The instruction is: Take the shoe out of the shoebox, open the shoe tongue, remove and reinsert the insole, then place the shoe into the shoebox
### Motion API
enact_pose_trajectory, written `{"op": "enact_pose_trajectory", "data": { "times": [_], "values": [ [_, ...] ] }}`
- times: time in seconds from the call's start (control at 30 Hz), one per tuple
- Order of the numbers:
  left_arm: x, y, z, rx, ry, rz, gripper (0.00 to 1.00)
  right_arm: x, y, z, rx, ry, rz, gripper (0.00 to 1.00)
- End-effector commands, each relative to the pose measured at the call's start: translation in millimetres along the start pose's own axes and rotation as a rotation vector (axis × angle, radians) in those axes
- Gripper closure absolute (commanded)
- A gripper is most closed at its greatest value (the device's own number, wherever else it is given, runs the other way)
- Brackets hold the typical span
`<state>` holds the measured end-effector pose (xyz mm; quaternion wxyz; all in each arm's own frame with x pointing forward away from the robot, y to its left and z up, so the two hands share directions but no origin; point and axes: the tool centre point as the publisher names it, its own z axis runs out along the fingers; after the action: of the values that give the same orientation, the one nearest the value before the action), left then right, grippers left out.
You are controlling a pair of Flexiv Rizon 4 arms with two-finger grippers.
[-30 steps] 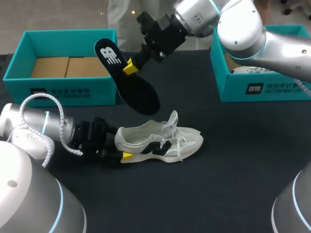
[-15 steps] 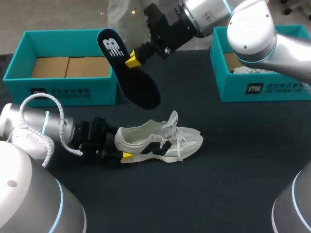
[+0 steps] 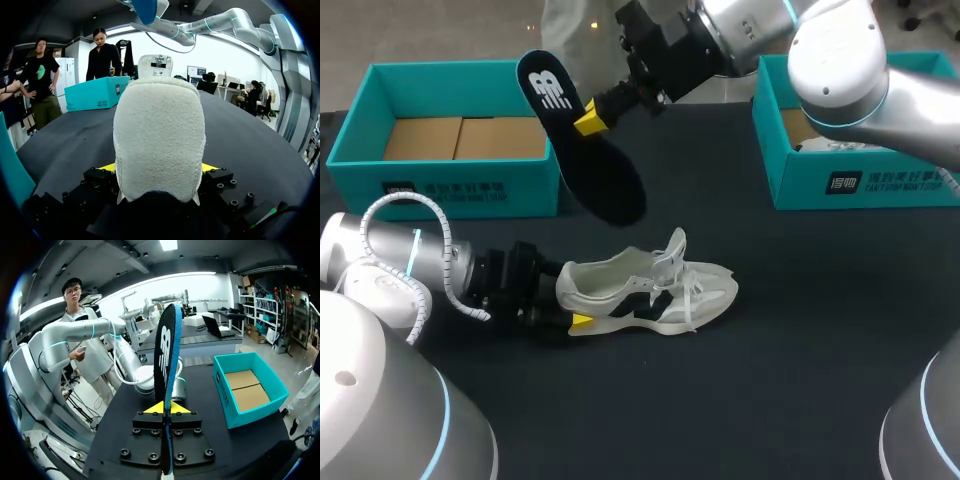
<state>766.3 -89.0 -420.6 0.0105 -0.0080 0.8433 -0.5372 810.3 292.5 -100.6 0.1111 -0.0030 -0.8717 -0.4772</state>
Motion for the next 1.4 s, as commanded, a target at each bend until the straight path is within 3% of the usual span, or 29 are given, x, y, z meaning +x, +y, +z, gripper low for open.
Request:
{"op": "enact_pose_trajectory", "data": {
  "times": [0.03, 0.27, 0.63, 0.77, 1.23, 1.4],
  "values": [
    [-0.9, 1, 1, -0.003, 0.000, 0.000, 1.00, 13.3, 4.1, -6, 0.001, 0.008, 0.037, 1.00],
    [-0.9, 1, 1, -0.003, 0.000, 0.000, 1.00, 40.6, 13.4, -19, -0.104, 0.009, 0.112, 1.00],
    [-0.9, 1, 1, -0.003, 0.000, 0.000, 1.00, 78.1, 23.5, -41, -0.147, -0.033, 0.167, 1.00],
    [-0.9, 1, 1, -0.003, 0.000, 0.000, 1.00, 84.2, 27.5, -45, -0.180, -0.047, 0.165, 1.00],
    [-0.9, 1, 1, -0.003, 0.000, 0.000, 1.00, 84.2, 27.5, -45, -0.180, -0.047, 0.165, 1.00],
    [-0.9, 1, 1, -0.003, 0.000, 0.000, 1.00, 93.9, 21.2, -63, -0.198, -0.039, 0.233, 1.00]
  ]
}}
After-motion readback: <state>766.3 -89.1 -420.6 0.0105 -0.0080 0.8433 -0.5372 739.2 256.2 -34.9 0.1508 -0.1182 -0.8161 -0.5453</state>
